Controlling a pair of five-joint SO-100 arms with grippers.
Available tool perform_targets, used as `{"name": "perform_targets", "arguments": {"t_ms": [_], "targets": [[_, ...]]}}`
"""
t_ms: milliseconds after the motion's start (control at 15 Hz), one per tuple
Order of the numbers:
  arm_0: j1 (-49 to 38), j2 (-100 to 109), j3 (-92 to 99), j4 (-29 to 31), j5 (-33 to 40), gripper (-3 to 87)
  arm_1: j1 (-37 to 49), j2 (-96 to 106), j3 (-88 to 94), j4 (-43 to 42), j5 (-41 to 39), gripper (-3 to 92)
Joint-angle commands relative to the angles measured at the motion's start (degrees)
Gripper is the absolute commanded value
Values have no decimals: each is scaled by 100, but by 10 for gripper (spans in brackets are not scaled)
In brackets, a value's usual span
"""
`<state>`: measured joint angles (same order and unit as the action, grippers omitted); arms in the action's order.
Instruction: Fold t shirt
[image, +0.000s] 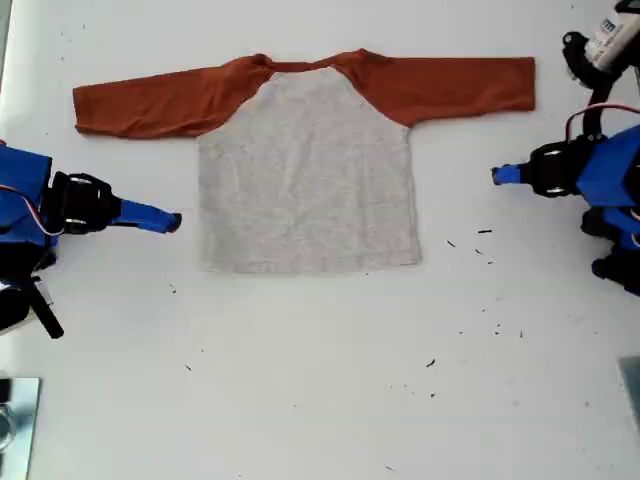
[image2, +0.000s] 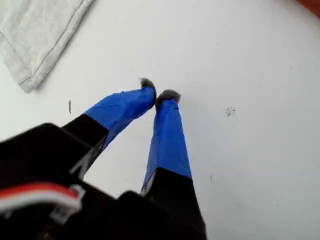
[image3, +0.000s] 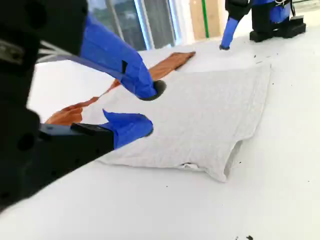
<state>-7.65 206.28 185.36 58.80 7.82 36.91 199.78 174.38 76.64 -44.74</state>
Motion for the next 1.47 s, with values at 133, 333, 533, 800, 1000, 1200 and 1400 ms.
{"name": "perform_targets", "arguments": {"t_ms": [133,333,533,800,1000,1200,1400], "targets": [[62,35,44,18,26,79,-9,88,352,35,-105,40],[352,35,44,26,-202,105,185,88,352,35,1028,41],[-9,35,44,18,-712,-3,-835,97,352,35,1934,39],[958,44,44,26,-905,25,-1266,105,-141,-132,3146,36],[765,44,44,18,-580,-2,-457,-1907,-2575,598,2118,36],[624,35,44,18,-571,-2,1397,-4755,-5810,1705,193,59],[598,18,44,18,-457,-2,2856,-6416,-7567,2013,-1380,393]]}}
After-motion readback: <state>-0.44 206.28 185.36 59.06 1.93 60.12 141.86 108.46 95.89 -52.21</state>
